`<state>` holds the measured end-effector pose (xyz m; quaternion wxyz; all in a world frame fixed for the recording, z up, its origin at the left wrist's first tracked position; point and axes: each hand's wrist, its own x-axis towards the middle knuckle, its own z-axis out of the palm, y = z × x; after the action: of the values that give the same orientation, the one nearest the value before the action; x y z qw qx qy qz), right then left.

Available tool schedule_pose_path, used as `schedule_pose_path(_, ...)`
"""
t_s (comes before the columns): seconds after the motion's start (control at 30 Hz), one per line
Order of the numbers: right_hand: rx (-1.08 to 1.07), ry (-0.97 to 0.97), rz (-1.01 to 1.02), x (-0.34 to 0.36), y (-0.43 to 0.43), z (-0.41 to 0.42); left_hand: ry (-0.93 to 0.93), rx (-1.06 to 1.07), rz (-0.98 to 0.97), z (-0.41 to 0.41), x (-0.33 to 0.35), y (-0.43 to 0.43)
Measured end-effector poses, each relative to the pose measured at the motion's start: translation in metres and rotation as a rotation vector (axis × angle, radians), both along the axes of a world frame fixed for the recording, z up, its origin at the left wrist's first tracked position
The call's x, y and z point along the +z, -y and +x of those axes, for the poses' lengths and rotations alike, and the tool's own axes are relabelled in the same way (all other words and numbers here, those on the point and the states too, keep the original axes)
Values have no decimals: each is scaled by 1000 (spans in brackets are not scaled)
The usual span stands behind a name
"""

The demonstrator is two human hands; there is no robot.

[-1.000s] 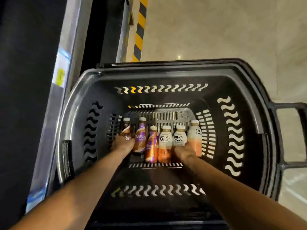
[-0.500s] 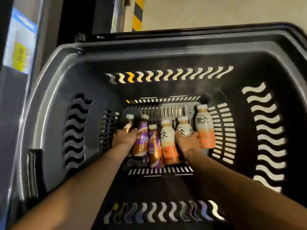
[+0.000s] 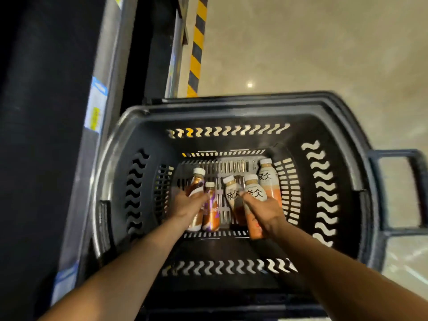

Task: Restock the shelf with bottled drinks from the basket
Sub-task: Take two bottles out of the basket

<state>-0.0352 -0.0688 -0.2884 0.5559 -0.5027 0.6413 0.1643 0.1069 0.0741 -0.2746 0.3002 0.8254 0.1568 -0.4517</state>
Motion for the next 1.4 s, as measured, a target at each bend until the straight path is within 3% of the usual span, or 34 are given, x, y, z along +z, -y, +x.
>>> schedule_pose_path(0.17,15,71,-90,166,11,-2,-69,105,-215,-36,161,28)
schedule_pose_path(0.43,50,285,-273,497,25,-22,-28,143,-489,-64,496,52)
schedule_pose_path(0.7,-28,560,-394,759,18,-42,225,68,-689,-88,758,46)
schedule_pose_path(1.03,231,936,-308,907,-28,-54,541,329,-859,-154,908,-20)
schedule_pose_path(1.4,735,1277,-14,998,-208,-78,1089,806,-664,-269,1003,-208)
